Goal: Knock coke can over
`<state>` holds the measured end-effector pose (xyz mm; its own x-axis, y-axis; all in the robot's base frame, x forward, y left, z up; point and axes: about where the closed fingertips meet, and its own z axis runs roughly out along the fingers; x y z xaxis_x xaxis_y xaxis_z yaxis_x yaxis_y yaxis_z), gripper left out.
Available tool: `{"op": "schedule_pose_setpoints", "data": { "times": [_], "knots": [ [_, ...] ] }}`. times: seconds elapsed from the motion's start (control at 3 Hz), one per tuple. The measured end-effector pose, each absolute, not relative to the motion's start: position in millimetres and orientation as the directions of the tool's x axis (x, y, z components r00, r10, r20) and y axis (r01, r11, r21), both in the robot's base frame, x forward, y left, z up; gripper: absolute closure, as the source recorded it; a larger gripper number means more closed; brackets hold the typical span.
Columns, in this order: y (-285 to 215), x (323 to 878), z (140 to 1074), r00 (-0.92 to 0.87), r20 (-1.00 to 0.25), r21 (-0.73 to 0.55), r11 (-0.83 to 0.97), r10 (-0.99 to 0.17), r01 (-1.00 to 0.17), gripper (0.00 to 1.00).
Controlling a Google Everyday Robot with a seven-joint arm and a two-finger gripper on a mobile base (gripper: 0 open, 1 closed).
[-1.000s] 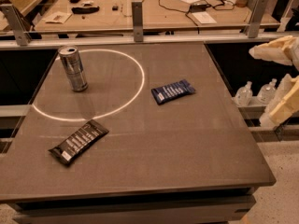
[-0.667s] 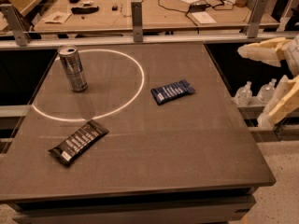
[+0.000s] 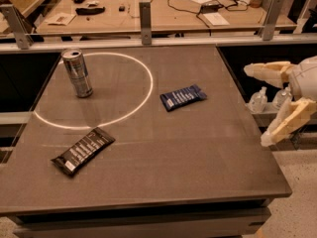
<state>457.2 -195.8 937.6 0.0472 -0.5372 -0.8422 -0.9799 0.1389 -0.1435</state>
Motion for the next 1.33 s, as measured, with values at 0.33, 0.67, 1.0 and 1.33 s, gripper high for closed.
{"op": "schedule_pose_setpoints", "data": {
  "times": [0.33,0.67,1.0,1.33],
  "knots": [
    [-198.8,481.3,907.5,0.013,-0.870,-0.115,0.177,-0.494,-0.977,0.00],
    [-191.5,506.0,893.0,0.010,-0.893,-0.105,0.186,-0.450,-0.977,0.00],
    [-181.8,522.2,887.6,0.019,-0.908,-0.104,0.182,-0.419,-0.978,0.00],
    [-170.4,530.3,883.9,0.032,-0.879,-0.138,0.190,-0.476,-0.972,0.00]
  ]
}}
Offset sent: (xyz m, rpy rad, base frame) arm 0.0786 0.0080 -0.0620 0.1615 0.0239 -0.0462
